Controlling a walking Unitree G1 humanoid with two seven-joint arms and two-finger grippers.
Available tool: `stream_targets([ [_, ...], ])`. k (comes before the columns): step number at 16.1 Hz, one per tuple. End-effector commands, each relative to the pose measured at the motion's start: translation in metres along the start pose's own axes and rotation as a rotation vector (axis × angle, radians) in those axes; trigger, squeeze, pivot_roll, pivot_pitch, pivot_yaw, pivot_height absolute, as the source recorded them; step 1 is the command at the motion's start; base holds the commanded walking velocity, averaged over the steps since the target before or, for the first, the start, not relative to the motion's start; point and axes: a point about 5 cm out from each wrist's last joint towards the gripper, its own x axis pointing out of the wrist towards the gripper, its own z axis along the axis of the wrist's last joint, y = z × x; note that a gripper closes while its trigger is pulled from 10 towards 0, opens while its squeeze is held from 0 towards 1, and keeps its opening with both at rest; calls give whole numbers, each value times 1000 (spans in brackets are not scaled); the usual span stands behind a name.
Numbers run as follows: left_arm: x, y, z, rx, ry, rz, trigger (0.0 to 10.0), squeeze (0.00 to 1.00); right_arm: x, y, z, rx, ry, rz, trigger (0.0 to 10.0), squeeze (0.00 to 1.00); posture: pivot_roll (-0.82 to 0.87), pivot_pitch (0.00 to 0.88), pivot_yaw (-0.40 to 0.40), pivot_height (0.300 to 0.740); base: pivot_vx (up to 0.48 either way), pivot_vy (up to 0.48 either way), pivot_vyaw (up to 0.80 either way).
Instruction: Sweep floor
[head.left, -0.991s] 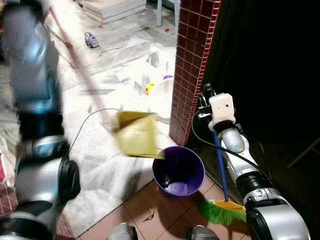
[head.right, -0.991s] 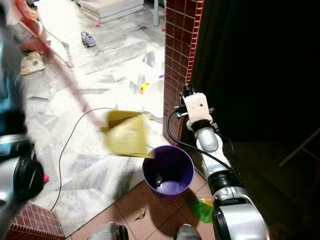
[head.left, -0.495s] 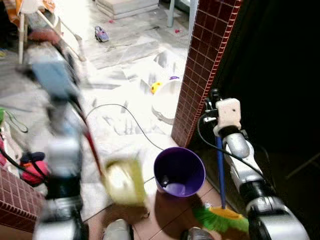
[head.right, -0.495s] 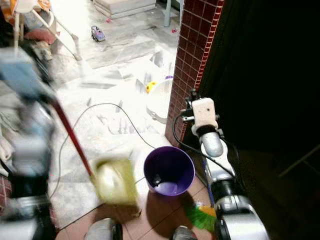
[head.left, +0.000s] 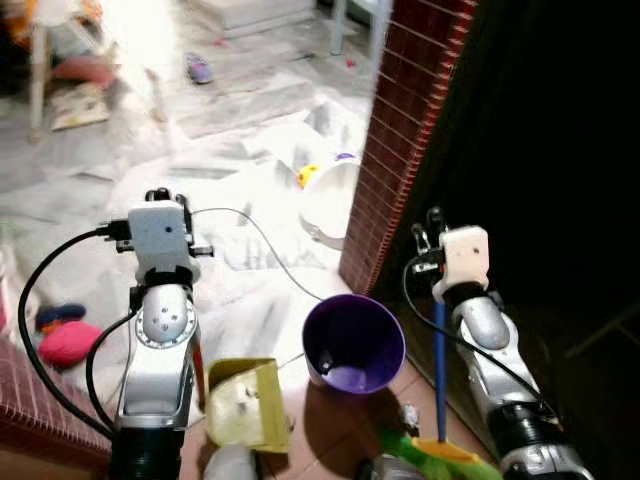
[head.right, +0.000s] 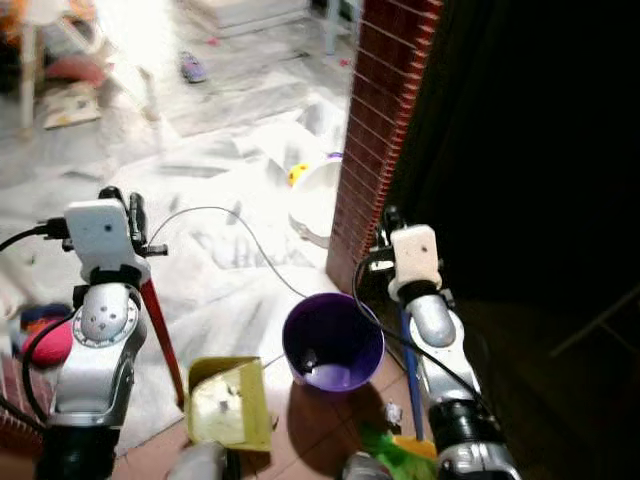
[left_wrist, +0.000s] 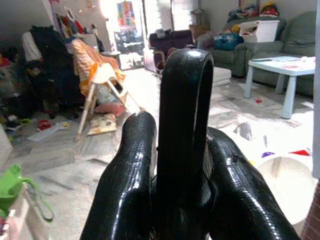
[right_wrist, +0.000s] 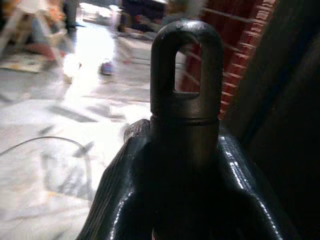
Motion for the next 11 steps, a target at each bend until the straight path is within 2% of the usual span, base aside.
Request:
stream_targets([
  [1,-2,-2,12,-6,-41,-6,10000,0,2,6,9,22,-24,25,10000,0,-40,0,10,740,0,0,800],
  [2,-4,-3,14,-10,-39,-10,10000,0,2,7,10,27,-24,37,10000,0,-37,0,4,740,0,0,800],
  [6,-5,-5,19,-27,-33,-15,10000,0,0,14,12,44,-8,60,10000,0,-32,0,7,740,-317,0,800],
  [11,-4,-8,23,-36,-30,-37,10000,0,-1,18,12,66,0,62,10000,0,-29,0,17,740,-322,0,86],
])
